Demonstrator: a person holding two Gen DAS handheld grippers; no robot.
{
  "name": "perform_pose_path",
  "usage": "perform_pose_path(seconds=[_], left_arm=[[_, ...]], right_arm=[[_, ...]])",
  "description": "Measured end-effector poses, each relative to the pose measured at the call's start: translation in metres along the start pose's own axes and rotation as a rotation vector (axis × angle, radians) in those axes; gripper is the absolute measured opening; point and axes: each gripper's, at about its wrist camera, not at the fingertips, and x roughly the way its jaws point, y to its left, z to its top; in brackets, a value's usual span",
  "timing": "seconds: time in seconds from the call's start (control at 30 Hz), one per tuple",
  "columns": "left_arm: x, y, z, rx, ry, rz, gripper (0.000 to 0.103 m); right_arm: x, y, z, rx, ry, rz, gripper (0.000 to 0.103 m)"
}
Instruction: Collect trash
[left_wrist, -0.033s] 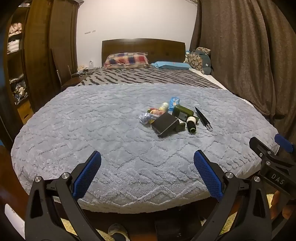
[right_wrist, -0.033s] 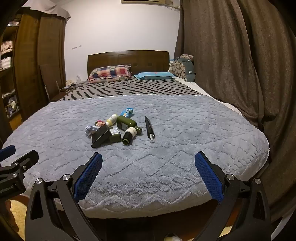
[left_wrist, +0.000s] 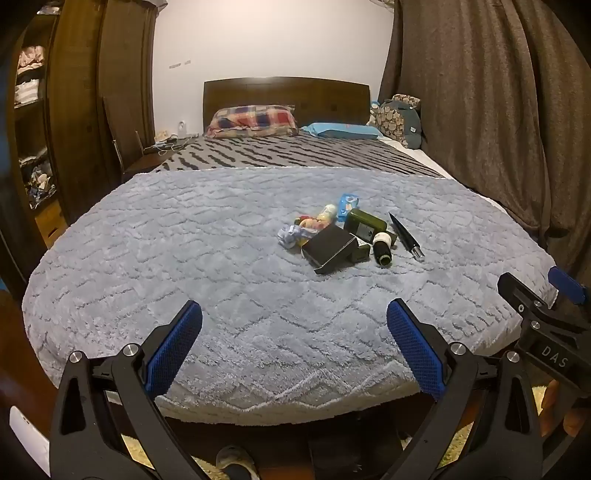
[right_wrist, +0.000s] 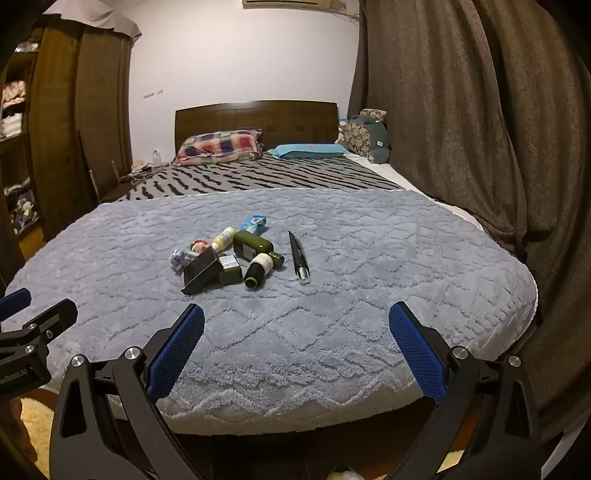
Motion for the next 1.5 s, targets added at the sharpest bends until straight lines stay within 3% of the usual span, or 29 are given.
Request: perform_pose_path(seconds=[1.5], left_arm=[[-0.004,0.004,0.010,-0.006,-0.003,-0.025,0.095]], right_arm=[[-0.004,-0.002,0.004,0.015,-0.021,0.004,0.100]])
